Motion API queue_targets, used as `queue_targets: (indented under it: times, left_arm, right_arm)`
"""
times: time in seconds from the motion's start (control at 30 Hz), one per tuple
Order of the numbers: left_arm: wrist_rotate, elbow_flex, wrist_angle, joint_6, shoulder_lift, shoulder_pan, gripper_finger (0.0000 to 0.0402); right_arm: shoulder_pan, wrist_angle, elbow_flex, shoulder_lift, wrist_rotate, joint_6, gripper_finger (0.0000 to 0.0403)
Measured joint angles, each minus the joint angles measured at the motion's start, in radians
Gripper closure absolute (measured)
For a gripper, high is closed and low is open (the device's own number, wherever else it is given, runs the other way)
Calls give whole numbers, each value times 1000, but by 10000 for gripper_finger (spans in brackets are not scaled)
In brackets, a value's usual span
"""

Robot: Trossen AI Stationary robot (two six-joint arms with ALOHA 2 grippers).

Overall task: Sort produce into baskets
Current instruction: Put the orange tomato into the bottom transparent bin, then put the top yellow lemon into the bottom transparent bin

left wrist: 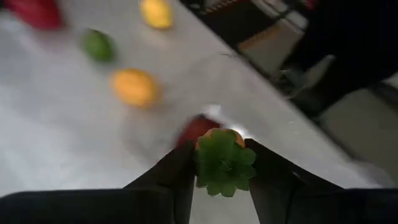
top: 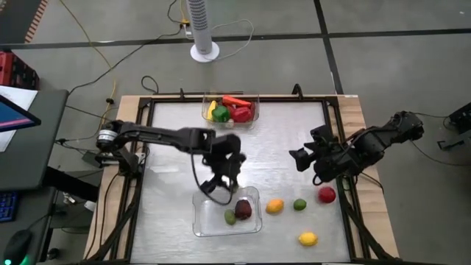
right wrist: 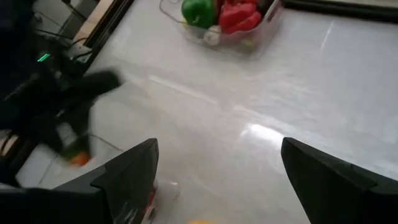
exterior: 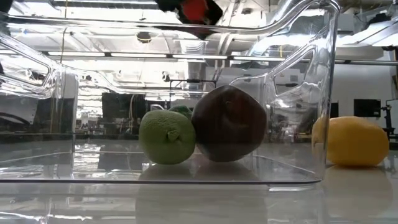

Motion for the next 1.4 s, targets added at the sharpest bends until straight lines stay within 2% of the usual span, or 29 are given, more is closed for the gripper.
queue_targets:
  times: [0.1,0.23,0.3,0.43,0.63,0.77,0.83,0.9,1.07,1.2,1.27,1.4]
  left_arm:
    - [4,0,-43,-79,-3,-72,280]
    - [-6,0,-81,-147,15,-150,275]
    - [-51,0,-82,-204,20,-173,274]
    - [-130,-25,-50,-334,19,-186,264]
    - [-164,-93,-16,-481,20,-192,196]
    - [-196,-76,-21,-671,17,-177,156]
    - [-214,-52,-13,-733,4,-161,150]
    - [-287,-35,-9,-762,-22,-154,150]
    - [-585,-54,75,-776,-145,-172,161]
    - [-780,-104,145,-764,-253,-199,173]
    - [-833,-148,151,-769,-301,-205,180]
    - [-854,-266,175,-851,-405,-203,191]
  right_arm:
    - [-26,2,0,-1,-27,-44,38]
    - [-57,4,-12,4,-236,-205,38]
    - [-66,5,-39,7,-332,-277,38]
    - [-66,27,-99,4,-446,-405,38]
    - [-79,205,-271,0,-673,-532,38]
    - [-78,367,-389,0,-789,-587,36]
    - [-66,439,-441,2,-793,-627,33]
    - [-59,505,-474,12,-786,-701,29]
    - [-35,636,-539,88,-720,-892,16]
    - [-44,750,-558,198,-719,-980,5]
    - [-45,792,-558,260,-719,-1011,4]
    - [-44,807,-557,360,-722,-1018,11]
